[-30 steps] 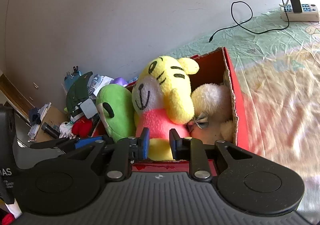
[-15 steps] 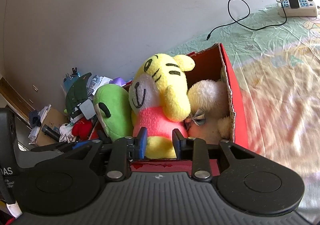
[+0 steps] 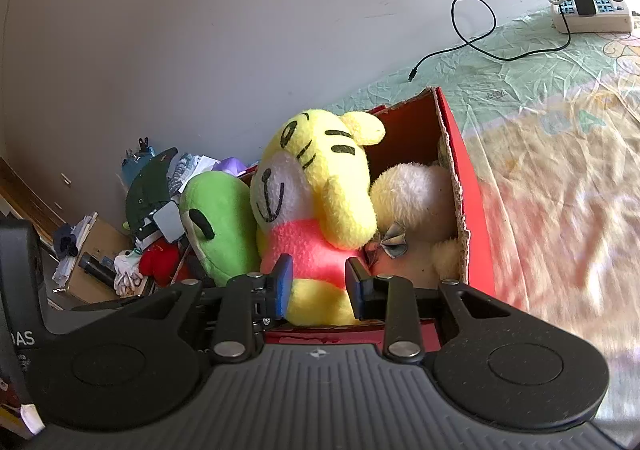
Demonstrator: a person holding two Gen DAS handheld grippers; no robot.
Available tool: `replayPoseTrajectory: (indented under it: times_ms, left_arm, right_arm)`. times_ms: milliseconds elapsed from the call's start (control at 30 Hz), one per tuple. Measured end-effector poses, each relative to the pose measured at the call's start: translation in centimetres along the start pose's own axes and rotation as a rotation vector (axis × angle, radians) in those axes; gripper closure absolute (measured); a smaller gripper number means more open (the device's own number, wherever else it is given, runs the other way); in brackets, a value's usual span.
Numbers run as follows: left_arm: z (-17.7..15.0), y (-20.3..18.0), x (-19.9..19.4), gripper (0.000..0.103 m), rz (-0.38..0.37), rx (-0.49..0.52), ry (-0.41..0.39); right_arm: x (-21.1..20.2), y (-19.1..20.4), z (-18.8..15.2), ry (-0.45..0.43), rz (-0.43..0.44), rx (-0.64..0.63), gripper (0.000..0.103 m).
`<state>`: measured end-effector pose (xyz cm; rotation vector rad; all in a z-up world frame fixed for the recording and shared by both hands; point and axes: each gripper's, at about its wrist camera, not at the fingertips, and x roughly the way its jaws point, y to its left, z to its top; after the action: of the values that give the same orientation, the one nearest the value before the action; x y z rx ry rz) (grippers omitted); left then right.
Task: Organize objects
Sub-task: 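Withdraw the right gripper from the red box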
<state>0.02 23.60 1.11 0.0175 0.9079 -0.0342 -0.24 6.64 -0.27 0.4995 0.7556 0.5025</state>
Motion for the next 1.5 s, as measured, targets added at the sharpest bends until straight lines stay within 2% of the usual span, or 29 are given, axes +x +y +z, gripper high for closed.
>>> replayPoseTrajectory:
  times_ms: [433,500,733,933,1033,1233,1400,1500]
  left_arm:
    - [0.1,0.2,0.8,0.007,-0.027,-0.013,0.011]
    - [0.1,0.2,0.9,0.000,-0.013,-0.009,0.009]
    - [0.3,0.4,0.9,0.000,-0.016,-0.004,0.012]
    - [1.0,0.2,-1.6,0.001,0.015,-0.004,-0.058]
    - [1.6,-0.2,-2.9,0.001,0.027,0.000,-0.088]
    - [1.9,-2.1,-3.6,0.001,0.031,0.042,-0.100]
    - [1.5,-3.7,-3.4,0.001,0.002,0.078,-0.085]
    - [1.2,-5.1,-3.4,0.001,-0.018,0.107,-0.078]
  right_arm:
    - [0.6,0.6,0.2,0.005,-0.021,-0.023,0.071]
    - [0.6,0.6,0.2,0.005,-0.027,-0.025,0.071]
    - [0.2,1.0,0.5,-0.013,-0.056,-0.056,0.071]
    - [-1.9,0.6,1.5,-0.077,-0.074,-0.048,0.071]
    - [-2.9,0.4,2.0,-0.107,-0.111,-0.049,0.071]
    - [-4.6,-0.4,2.2,-0.136,-0.214,-0.067,0.071]
    - [-5.7,-1.3,1.6,-0.140,-0.276,-0.057,0.070]
    - [-6.5,-2.0,1.2,-0.143,-0.325,-0.051,0.066]
